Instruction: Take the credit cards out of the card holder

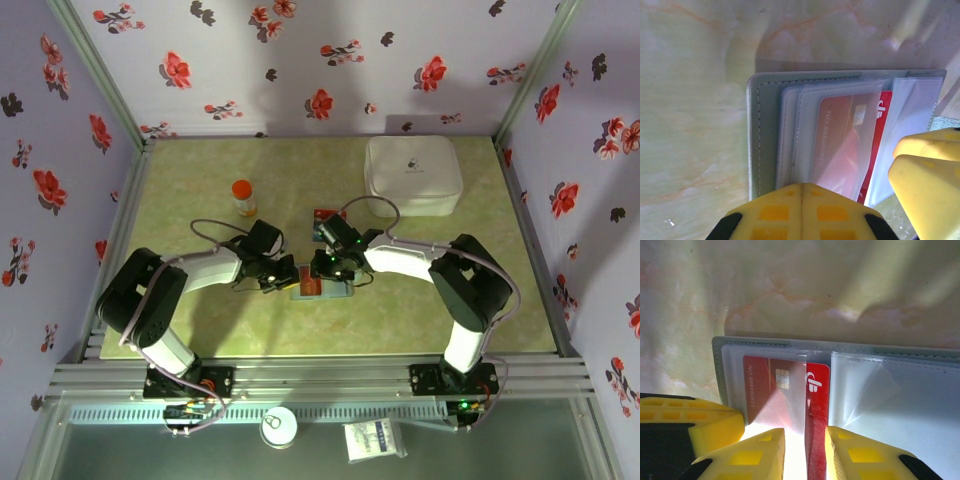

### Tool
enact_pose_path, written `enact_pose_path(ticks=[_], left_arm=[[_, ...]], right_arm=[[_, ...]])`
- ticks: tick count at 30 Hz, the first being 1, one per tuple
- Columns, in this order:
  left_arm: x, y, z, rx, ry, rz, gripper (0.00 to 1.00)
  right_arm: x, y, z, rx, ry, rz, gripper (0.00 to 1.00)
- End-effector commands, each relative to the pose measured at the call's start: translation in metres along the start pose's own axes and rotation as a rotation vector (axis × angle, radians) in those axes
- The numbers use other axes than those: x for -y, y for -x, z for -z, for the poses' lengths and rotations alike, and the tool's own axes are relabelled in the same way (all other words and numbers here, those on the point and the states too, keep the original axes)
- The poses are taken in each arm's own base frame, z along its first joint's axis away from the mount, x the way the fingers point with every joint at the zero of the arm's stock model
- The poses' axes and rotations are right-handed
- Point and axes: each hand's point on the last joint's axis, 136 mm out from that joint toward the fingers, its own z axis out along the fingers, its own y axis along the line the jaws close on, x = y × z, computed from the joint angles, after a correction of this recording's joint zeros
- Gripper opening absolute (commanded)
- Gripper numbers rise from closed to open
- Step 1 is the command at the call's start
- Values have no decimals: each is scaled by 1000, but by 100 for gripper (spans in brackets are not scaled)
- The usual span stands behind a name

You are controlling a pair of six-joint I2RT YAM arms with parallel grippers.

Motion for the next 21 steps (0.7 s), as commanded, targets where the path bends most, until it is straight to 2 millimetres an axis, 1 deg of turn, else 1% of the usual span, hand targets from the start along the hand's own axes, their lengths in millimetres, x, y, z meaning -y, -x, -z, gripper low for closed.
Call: enact_pose_path(ticks=[1, 15, 21], left_arm=[[-6, -1, -5, -14, 37, -8, 0], [-10, -2, -5, -23, 54, -9, 0], [-10, -3, -5, -27, 62, -9, 0]], right_arm=[[5, -4, -7, -23, -7, -18, 28], [12, -9, -16, -46, -19, -30, 28], [16, -8, -14, -39, -35, -32, 29]])
